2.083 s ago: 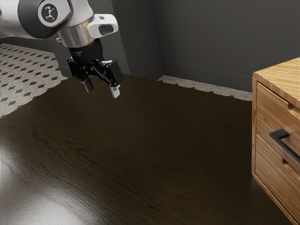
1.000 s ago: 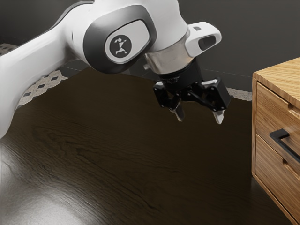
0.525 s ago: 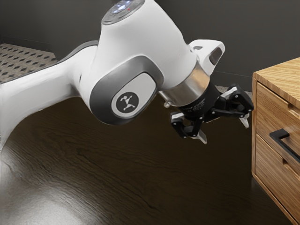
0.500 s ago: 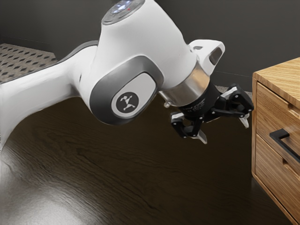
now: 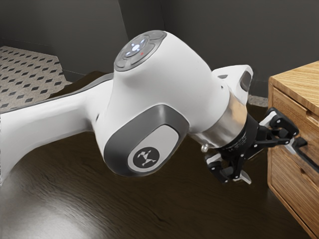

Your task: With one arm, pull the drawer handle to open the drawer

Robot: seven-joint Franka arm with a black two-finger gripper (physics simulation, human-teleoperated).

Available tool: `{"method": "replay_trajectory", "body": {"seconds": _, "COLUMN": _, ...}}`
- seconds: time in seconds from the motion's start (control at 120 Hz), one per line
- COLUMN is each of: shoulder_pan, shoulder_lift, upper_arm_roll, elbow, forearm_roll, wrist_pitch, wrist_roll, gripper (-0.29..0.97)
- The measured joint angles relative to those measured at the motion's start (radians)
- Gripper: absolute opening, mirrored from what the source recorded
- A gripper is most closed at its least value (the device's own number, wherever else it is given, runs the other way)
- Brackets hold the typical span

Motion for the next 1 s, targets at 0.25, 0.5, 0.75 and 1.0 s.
{"method": "replay_trajectory", "body": {"seconds": 0.25, "shoulder_pan": -0.008, "shoulder_lift": 0.017, "upper_arm_roll": 0.000, "elbow": -0.001, "forearm_roll": -0.002, "wrist_pitch": 0.042, "wrist_roll": -0.090, "gripper": 0.68}}
{"method": "replay_trajectory", "body": {"seconds": 0.5, "shoulder_pan": -0.009, "shoulder_lift": 0.068, "upper_arm_roll": 0.001, "elbow": 0.023, "forearm_roll": -0.001, "wrist_pitch": 0.065, "wrist_roll": -0.153, "gripper": 0.68}}
{"method": "replay_trajectory", "body": {"seconds": 0.75, "shoulder_pan": 0.005, "shoulder_lift": 0.094, "upper_arm_roll": -0.001, "elbow": 0.037, "forearm_roll": 0.002, "wrist_pitch": 0.073, "wrist_roll": -0.195, "gripper": 0.68}}
{"method": "replay_trajectory", "body": {"seconds": 1.0, "shoulder_pan": -0.009, "shoulder_lift": 0.124, "upper_arm_roll": -0.004, "elbow": 0.053, "forearm_roll": 0.005, "wrist_pitch": 0.073, "wrist_roll": -0.222, "gripper": 0.68}}
